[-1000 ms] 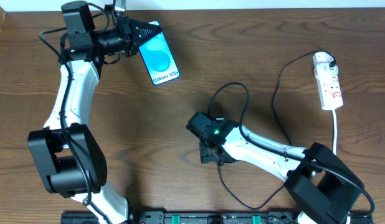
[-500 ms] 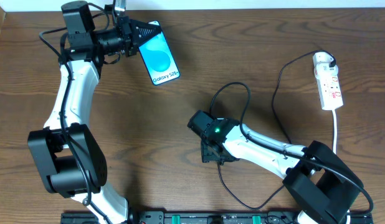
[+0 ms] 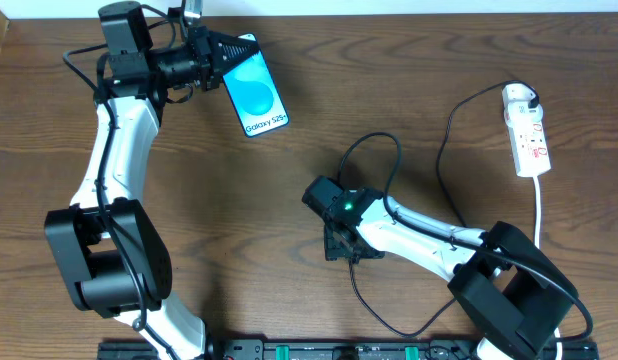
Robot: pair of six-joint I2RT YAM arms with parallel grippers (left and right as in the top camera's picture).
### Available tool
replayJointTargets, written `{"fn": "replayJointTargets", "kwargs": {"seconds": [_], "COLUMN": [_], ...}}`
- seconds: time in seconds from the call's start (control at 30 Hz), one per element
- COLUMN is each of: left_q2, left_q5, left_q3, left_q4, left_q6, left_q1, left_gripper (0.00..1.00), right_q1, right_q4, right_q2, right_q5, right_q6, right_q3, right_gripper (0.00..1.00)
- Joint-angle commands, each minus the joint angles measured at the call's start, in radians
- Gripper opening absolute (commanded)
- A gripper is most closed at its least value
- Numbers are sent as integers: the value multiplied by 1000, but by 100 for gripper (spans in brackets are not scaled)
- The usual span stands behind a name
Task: Plug charger to phone and switch on socket
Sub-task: 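Grasp the USB-C plug with the right gripper and lift it upright, then raise the plug under the phone's bottom edge held by the left gripper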
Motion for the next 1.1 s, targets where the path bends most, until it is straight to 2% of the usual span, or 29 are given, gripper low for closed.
{"fn": "replayJointTargets", "kwargs": {"seconds": [0.0, 0.07, 0.13, 0.27, 0.3, 0.4, 0.53, 0.6, 0.67, 0.7, 0.73, 0.8, 0.93, 1.07], "left_q2": [-12, -12, -12, -12, -12, -12, -12, -12, -12, -12, -12, -12, -12, -13], "left_q5": [32, 32, 32, 31, 32, 32, 32, 35, 36, 40, 43, 51, 50, 51], "left_q3": [0, 0, 0, 0, 0, 0, 0, 0, 1, 1, 1, 1, 1, 1], "left_q4": [5, 4, 4, 4, 4, 4, 4, 5, 30, 51, 66, 133, 302, 503], "left_q6": [10, 10, 10, 10, 10, 10, 8, -6, -45, -64, -74, -125, -267, -428], "left_q1": [4, 4, 4, 4, 4, 4, 4, 5, 5, 5, 5, 5, 5, 5], "left_gripper": [7, 7, 7, 7, 7, 7, 7, 8, 7, 7, 7, 7, 7, 8], "right_q1": [-8, -10, -10, -10, -10, -39, -147, -230, -341, -375, -389, -419, -431, -428], "right_q4": [2, 1, 2, 2, 1, -6, 19, 100, 282, 352, 388, 487, 600, 790], "right_q2": [17, 17, 17, 17, 17, 16, 11, 11, 11, 11, 11, 11, 11, 11], "right_q5": [-12, -14, -14, -14, -14, -31, -158, -334, -750, -896, -959, -1082, -1146, -1287], "right_q6": [-7, -7, -7, -6, -6, -8, -96, -206, -425, -483, -507, -550, -550, -549], "right_q3": [15, 15, 15, 16, 18, 28, 39, 39, 39, 39, 39, 39, 39, 39], "right_gripper": [59, 54, 43, 5, 1, 1, 1, 1, 1, 1, 1, 1, 1, 1]}}
